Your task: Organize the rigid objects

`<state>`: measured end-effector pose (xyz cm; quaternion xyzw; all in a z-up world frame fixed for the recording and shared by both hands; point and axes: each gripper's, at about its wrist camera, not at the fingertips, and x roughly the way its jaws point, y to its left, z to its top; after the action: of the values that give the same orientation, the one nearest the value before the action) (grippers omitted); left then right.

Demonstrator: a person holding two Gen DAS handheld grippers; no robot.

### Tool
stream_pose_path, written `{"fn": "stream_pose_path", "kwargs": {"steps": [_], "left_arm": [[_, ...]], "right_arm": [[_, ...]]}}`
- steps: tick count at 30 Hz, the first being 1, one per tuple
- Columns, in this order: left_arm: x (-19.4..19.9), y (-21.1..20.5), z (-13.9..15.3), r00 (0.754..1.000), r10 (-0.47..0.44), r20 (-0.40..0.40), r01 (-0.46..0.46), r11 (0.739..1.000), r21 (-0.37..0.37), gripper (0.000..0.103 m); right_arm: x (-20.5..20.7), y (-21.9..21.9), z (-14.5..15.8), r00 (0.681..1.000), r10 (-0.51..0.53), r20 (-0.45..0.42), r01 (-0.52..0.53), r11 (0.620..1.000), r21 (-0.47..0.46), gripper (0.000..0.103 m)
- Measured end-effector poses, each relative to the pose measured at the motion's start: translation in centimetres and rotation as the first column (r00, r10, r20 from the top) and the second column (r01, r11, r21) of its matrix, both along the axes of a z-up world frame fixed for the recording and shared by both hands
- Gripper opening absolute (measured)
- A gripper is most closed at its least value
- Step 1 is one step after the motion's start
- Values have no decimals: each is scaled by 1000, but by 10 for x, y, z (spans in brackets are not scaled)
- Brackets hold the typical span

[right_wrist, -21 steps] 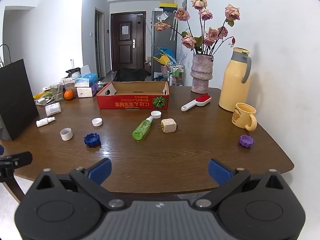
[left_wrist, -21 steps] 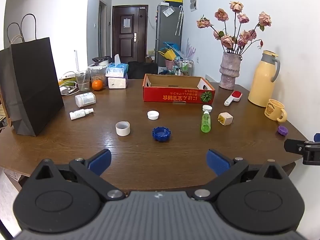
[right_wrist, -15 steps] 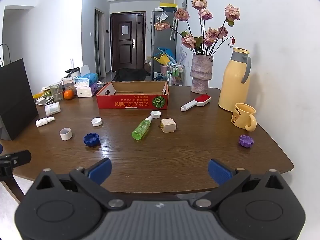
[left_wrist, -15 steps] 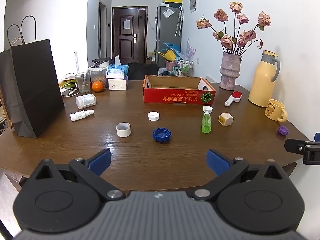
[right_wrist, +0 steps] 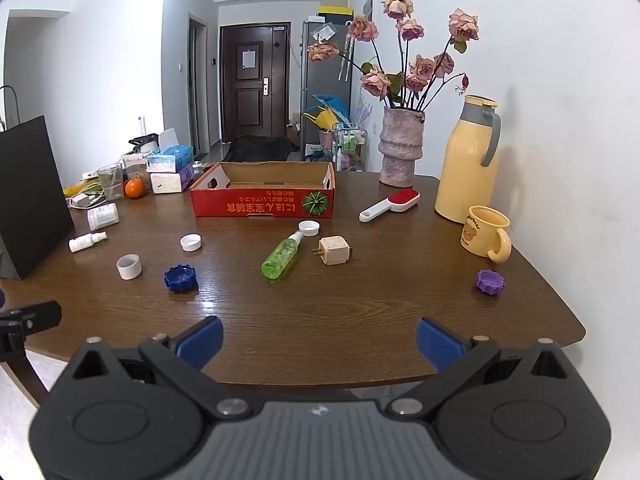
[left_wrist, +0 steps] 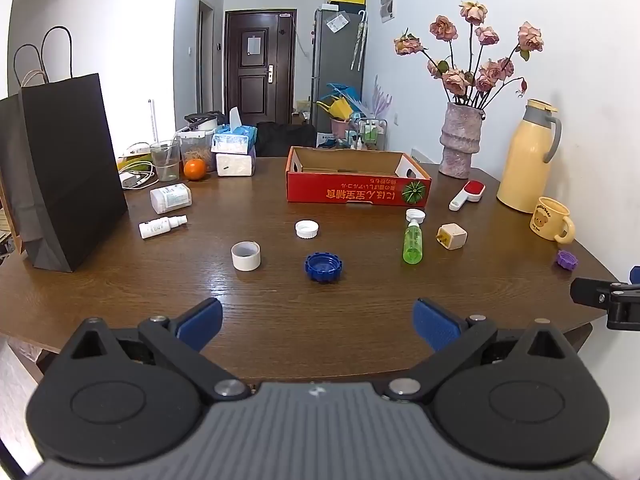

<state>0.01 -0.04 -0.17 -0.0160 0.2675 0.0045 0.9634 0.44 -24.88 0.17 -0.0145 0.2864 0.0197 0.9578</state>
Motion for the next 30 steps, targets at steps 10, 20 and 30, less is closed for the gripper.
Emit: {"fn": "stream_pose_path", "kwargs": {"steps": [10,20,30], "left_arm": [[0,0,-1,1000,4,-2,-4,1000,-1,103],[2,1,-2,1000,5,-3,-5,1000,-1,103],[2,1,-2,1000,3,-3,-3,1000,-3,103]], "right_arm": [[1,-1,-1,1000,0,-2,0,1000,-2,103],[2,-3,-2,1000,-4,2,4,1000,-9,103],[2,-3,-1,1000,-4,5,4,1000,-12,103]]}}
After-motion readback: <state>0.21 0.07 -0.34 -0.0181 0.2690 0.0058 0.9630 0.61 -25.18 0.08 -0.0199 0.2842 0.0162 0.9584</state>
